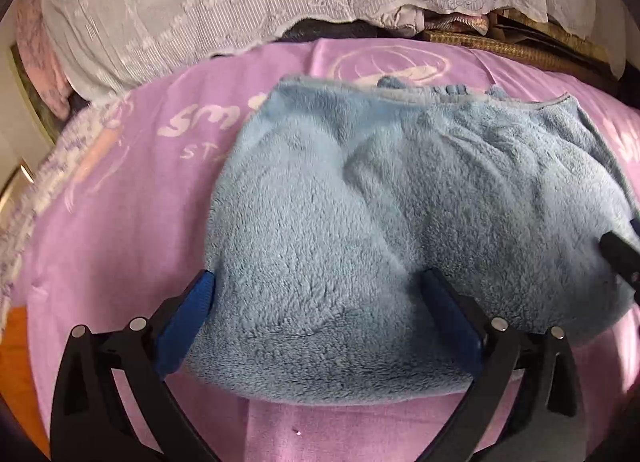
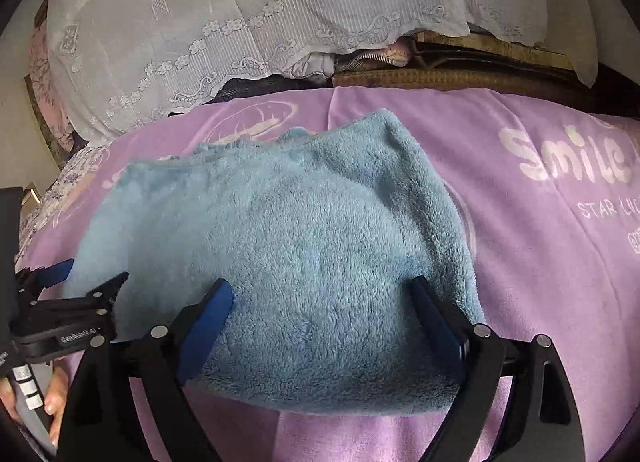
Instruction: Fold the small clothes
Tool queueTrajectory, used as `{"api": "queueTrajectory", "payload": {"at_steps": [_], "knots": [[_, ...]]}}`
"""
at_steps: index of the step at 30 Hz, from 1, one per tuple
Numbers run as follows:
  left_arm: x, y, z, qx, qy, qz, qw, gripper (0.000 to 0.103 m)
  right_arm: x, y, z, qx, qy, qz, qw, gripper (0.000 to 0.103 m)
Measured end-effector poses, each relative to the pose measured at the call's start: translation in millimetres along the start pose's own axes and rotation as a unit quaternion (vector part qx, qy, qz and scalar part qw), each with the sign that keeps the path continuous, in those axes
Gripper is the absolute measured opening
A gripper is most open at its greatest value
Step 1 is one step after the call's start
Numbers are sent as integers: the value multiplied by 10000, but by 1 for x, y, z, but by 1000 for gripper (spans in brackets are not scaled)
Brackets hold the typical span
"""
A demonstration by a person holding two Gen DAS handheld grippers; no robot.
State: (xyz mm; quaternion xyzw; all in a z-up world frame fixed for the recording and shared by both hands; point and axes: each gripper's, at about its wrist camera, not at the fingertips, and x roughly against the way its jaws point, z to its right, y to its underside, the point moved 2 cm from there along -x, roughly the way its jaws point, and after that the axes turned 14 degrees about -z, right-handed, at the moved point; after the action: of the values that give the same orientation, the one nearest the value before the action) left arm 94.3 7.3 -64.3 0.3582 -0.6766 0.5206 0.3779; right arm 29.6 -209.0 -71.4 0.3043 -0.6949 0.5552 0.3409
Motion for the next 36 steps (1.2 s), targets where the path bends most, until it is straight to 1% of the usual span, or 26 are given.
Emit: {"api": "queueTrajectory", "payload": {"at_steps": [2,4,6,11,14,17,19,22,24,26,27,29,30,31,32,34,36], "knots": [[8,3,-5,93,24,39,9999,98,7,4,6,-131,-155,103,9997,91],[21,14,-13,249,231,85,9994,98,18,8,11,-292,-308,234,9988,91],[33,25,-16,323,362,129,9987,98,32,18,16,-444,-464,376,9972,91],[59,39,-7,308,496,303,9978,98,60,51,30,-793,-821,479,9923,91],[65,34,2,252,598,277,9975,98,72,70,35,-916,-1017,459,9895,91],[66,23,6,335,663,175,9971,98,70,79,38,-1046,-1327,303,9852,91],[62,13,9,421,835,16,9956,98,62,80,40,-1236,-1560,129,9799,91],[51,1,15,568,974,-143,9935,98,47,82,48,-1710,-2151,-102,9615,91],[37,-3,22,575,944,-274,9935,98,39,80,54,-1994,-2342,-170,9514,91],[15,-3,33,480,773,-473,9947,99,33,75,58,-2225,-2469,-148,9430,91],[11,0,38,393,629,-407,9964,99,30,70,60,-2360,-2535,-145,9380,91],[18,2,46,209,306,-187,9991,99,20,61,65,-2673,-2547,-159,9292,90],[20,2,48,154,213,-138,9996,99,16,57,66,-2788,-2491,-139,9274,90],[21,3,48,162,213,-130,9996,99,12,51,65,-2866,-2420,-116,9269,90],[22,3,45,215,305,-144,9992,99,7,43,66,-2969,-2331,-98,9260,90],[32,0,34,395,716,-106,9966,98,-1,32,67,-3203,-2203,-32,9214,89],[45,-7,26,544,959,52,9939,98,-9,21,70,-3364,-2116,81,9176,81]]}}
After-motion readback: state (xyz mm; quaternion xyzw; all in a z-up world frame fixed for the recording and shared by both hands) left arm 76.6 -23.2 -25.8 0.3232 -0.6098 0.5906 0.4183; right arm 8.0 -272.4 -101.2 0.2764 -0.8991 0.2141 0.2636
